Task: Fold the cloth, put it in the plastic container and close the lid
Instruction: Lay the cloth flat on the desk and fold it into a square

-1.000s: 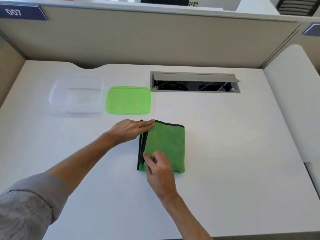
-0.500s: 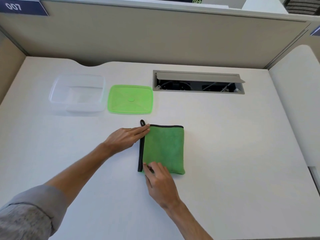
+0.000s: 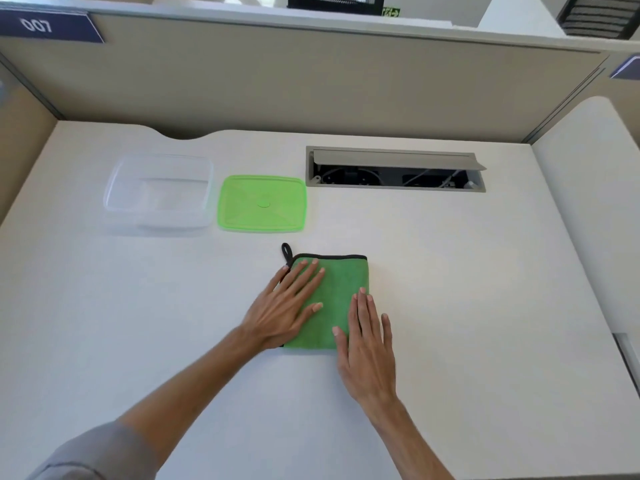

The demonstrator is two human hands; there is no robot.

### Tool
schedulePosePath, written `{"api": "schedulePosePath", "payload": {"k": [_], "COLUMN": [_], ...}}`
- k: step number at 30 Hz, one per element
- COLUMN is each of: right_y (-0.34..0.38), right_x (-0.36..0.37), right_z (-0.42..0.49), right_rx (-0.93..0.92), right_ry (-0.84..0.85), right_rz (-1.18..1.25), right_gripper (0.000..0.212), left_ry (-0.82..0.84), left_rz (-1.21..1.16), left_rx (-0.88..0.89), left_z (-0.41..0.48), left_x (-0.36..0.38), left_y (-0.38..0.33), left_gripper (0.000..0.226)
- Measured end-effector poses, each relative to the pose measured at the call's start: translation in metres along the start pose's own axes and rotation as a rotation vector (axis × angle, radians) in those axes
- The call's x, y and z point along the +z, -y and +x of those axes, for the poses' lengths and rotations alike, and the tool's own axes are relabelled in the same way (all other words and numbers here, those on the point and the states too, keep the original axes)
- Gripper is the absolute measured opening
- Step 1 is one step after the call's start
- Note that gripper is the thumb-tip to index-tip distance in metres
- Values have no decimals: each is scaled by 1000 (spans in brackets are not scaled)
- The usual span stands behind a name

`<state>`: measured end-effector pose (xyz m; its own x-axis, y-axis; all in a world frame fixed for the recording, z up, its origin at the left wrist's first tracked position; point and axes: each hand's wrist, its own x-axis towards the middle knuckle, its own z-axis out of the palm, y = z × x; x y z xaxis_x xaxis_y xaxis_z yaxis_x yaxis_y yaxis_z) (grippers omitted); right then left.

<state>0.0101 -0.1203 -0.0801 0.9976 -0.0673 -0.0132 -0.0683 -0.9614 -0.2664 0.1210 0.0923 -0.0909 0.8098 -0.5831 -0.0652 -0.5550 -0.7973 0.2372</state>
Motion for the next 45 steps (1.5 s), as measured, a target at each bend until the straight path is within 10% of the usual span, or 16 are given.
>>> {"api": "schedulePosePath", "payload": {"k": [8,12,20,31,38,45], "right_y": [-4,3,-24,-34,-16,-15], "right_x": [4,-15,-42,-63,-36,-36], "right_z": [-2,-6,27,78,51,53], "right_rx": [16,309,617,566,917,894], "right_ry": [136,80,218,121,149,149], "right_rz": [-43,156,559,237,751,1029], "right_gripper": [80,86,19,52,40,26], "left_ry": [-16,-21,-21,81,160,245], "left_rz": [56,45,17,-150,-335,-558], "left_rx": [-5,-24,-167,-354,-483,-652], "left_z": [-10,-12,-37,32,59,58], "left_x": [8,10,6,-53,-46,-50], "left_y": [9,5,-27,-9,-11,-10], "left_gripper": [74,75,78,61,68,42]}}
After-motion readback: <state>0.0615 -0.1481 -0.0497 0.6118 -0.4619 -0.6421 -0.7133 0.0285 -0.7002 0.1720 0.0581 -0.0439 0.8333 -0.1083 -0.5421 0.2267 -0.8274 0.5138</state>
